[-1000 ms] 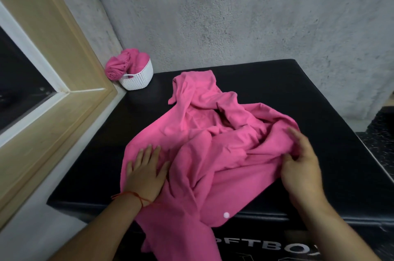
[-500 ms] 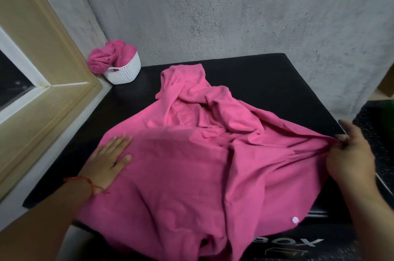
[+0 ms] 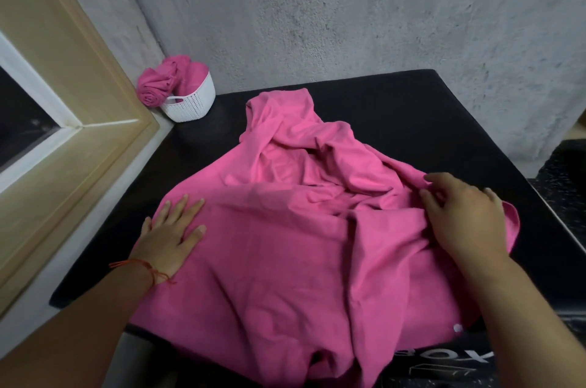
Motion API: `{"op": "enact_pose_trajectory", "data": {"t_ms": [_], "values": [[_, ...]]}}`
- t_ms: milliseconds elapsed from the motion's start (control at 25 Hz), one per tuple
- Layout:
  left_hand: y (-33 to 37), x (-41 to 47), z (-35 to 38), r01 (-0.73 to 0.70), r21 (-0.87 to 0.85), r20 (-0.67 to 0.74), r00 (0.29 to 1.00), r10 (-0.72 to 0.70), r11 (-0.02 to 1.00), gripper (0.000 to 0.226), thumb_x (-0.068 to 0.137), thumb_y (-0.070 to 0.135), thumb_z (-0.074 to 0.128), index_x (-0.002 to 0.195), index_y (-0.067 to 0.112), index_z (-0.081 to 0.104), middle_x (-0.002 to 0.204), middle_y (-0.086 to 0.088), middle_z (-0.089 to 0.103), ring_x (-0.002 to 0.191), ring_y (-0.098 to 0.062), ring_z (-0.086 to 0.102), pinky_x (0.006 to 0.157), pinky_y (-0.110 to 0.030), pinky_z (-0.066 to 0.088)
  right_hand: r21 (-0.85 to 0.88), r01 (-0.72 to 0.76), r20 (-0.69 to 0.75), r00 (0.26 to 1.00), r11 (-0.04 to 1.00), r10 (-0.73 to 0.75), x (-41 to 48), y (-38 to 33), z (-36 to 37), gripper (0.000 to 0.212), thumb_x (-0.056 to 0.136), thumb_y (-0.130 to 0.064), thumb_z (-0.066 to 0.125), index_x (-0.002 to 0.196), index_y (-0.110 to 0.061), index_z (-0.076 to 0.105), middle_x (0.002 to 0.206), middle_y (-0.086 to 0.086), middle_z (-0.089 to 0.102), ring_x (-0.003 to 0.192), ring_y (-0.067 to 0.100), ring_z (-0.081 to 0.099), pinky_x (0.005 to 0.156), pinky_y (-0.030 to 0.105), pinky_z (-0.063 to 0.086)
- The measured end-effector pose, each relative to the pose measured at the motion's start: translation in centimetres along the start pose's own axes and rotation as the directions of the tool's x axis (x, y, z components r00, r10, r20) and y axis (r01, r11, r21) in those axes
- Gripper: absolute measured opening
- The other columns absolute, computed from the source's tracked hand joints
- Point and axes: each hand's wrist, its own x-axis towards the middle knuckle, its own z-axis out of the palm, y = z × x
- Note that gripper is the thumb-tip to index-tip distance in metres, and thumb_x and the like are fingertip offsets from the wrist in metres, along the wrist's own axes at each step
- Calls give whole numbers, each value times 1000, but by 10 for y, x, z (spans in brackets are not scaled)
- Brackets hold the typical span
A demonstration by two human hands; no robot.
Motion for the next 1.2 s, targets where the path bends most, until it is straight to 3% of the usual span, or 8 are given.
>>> {"op": "enact_pose_trajectory", "data": {"t_ms": [120, 280, 360, 560, 640, 720, 960, 1200], "values": [[-7, 0, -1, -38, 14, 21, 999, 37, 999, 70, 87, 81, 3, 153, 64, -12, 168, 24, -19, 159, -14, -15, 127, -58, 2, 145, -94, -20, 995, 985, 98, 9, 3, -1, 17, 101, -27, 60, 110, -20, 73, 101, 15, 77, 90, 44, 69, 83, 50, 52], [-24, 4, -3, -88, -5, 11, 996, 88, 996, 68, 89, 80, 5, 154, 64, -7, 169, 26, -13, 157, -7, -15, 128, -55, 0, 201, -335, -154, 917, 921, 367, 25, 36, -16, 26, 108, -32, 47, 122, -14, 60, 116, 24, 68, 103, 50, 63, 87, 56, 51], [-24, 8, -4, -85, -9, 29, 996, 85, 996, 66, 91, 77, 4, 155, 64, -6, 169, 25, -10, 158, -7, -13, 128, -55, 0, 177, -368, -120, 913, 913, 391, 21, 46, -18, 29, 108, -32, 47, 129, -16, 57, 123, 25, 65, 108, 51, 62, 90, 58, 50], [9, 1, -9, 122, 26, -14, 993, -121, 992, 60, 104, 51, 12, 164, 45, 9, 174, 7, 10, 160, -23, 8, 127, -60, 8, 42, 89, -180, 980, 995, -80, -20, 19, -23, 43, 100, -23, 53, 140, -7, 55, 135, 25, 54, 119, 46, 52, 105, 55, 40], [46, -11, -1, 294, -148, -26, 953, -301, 944, 67, 104, 57, 17, 164, 29, 23, 172, -3, 20, 158, -30, 16, 125, -60, 15, 198, 94, -59, 995, 976, -84, -37, 0, -20, 43, 101, -25, 52, 141, -7, 55, 139, 21, 53, 126, 42, 50, 109, 53, 42], [78, -24, 10, 384, -216, -11, 918, -396, 898, 78, 102, 68, 18, 165, 23, 18, 173, -7, 15, 158, -33, 12, 125, -58, 13, 258, -23, 82, 997, 966, 2, -53, -2, -17, 56, 103, -43, 44, 147, -10, 52, 148, 20, 50, 136, 39, 47, 115, 54, 40], [37, -27, 12, 283, -114, -29, 957, -288, 952, 83, 95, 80, 11, 165, 37, 4, 175, 3, 0, 160, -28, 1, 125, -58, 8, -81, 96, 311, 948, 992, -66, -83, 52, -37, 77, 100, -76, 19, 168, -43, 9, 176, 1, 15, 160, 29, 22, 128, 55, 19], [-19, -30, 11, 163, -60, -58, 984, -167, 985, 84, 91, 83, 2, 165, 43, 1, 175, 7, 4, 160, -26, 5, 126, -57, 11, -175, 291, 580, 803, 941, -140, -79, 74, -62, 95, 81, -100, 14, 160, -58, -18, 173, -23, -17, 162, 13, -14, 131, 48, -3]]}}
